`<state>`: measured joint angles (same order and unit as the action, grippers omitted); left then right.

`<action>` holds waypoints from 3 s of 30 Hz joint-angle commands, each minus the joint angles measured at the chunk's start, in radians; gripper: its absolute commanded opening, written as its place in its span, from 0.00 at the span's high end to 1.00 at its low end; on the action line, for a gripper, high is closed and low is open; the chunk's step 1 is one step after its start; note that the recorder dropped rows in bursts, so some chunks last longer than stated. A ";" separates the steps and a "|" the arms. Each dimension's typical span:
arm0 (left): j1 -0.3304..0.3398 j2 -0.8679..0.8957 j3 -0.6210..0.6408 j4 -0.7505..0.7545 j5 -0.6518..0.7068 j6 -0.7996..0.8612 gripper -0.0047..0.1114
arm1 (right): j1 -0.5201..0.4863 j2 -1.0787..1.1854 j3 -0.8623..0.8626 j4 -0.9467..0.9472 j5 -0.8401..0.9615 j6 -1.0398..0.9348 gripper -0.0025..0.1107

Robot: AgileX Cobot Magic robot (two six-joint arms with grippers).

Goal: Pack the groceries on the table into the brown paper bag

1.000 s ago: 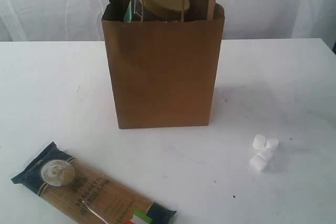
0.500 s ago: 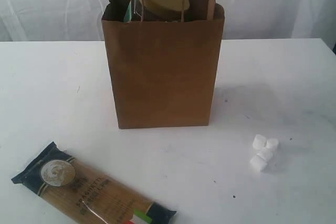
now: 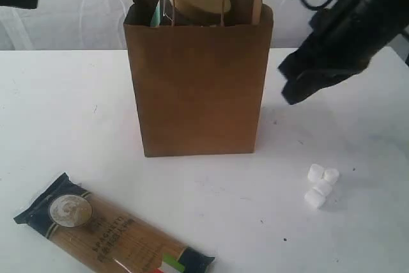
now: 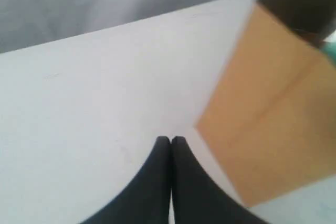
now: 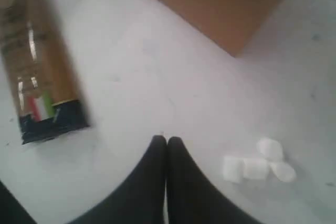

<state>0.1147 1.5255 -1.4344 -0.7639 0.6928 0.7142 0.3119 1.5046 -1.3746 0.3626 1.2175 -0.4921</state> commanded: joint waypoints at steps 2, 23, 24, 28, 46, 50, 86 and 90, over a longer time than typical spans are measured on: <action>0.003 -0.186 0.100 0.699 -0.259 -0.927 0.96 | 0.251 0.075 0.004 -0.030 -0.124 -0.019 0.98; -0.031 -0.993 1.106 1.528 -0.796 -1.745 0.96 | 0.725 0.424 0.004 -0.134 -0.359 0.014 0.37; -0.036 -1.011 1.135 1.528 -0.815 -1.749 0.96 | 0.729 0.433 0.004 -0.135 -0.368 0.014 0.29; -0.041 -1.080 1.203 1.599 -0.832 -1.747 0.96 | 0.746 0.459 0.004 -0.135 -0.399 0.018 0.17; -0.178 -1.135 1.370 1.610 -0.833 -1.786 0.96 | 0.746 0.522 -0.012 -0.235 -0.521 0.184 0.17; -0.178 -1.135 1.393 1.610 -0.848 -1.790 0.96 | 0.744 0.536 -0.012 -0.317 -0.516 0.200 0.17; -0.178 -1.135 1.397 1.610 -0.864 -1.790 0.96 | 0.744 0.495 -0.012 -0.403 -0.403 0.295 0.98; -0.178 -1.135 1.397 1.610 -0.864 -1.790 0.96 | 0.744 0.493 -0.012 -0.397 -0.393 0.295 0.98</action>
<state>-0.0572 0.3982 -0.0415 0.8342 -0.1662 -1.0663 1.0566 2.0201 -1.3869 -0.0294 0.8182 -0.2013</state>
